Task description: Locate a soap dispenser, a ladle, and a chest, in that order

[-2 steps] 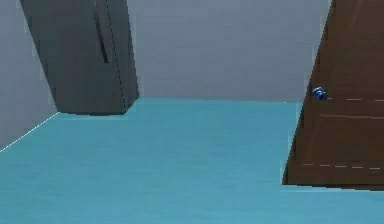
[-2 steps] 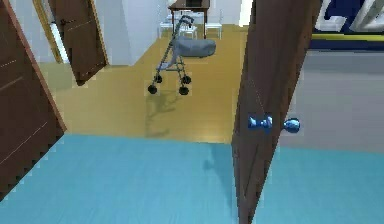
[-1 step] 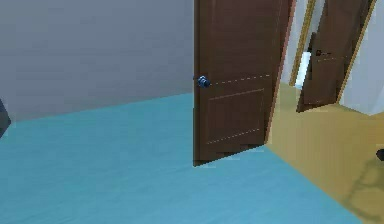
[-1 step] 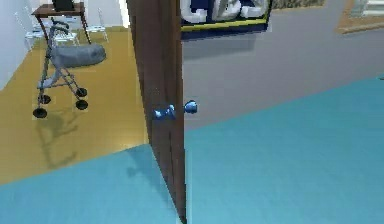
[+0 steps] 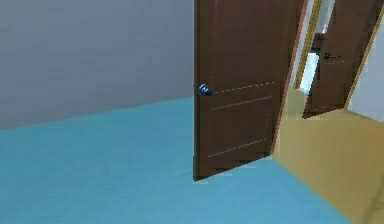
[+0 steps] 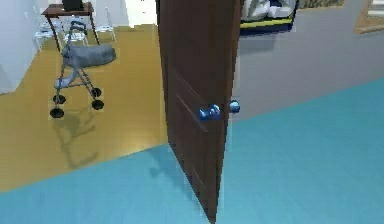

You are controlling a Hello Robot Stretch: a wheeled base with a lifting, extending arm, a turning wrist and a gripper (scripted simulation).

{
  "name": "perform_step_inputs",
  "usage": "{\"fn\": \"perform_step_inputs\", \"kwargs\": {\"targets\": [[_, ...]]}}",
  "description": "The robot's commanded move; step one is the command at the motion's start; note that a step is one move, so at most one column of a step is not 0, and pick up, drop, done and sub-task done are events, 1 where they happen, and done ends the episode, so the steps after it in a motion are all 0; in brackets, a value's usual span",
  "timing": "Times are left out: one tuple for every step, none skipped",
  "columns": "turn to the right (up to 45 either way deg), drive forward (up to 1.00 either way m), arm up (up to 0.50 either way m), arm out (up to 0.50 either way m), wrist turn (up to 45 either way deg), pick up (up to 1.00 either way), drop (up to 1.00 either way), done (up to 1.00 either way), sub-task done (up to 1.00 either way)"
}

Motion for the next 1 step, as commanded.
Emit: {"fn": "perform_step_inputs", "kwargs": {"targets": [[42.0, 0.0, 0.0, 0.0, 0.0, 0.0, 0.0, 0.0, 0.0]]}}
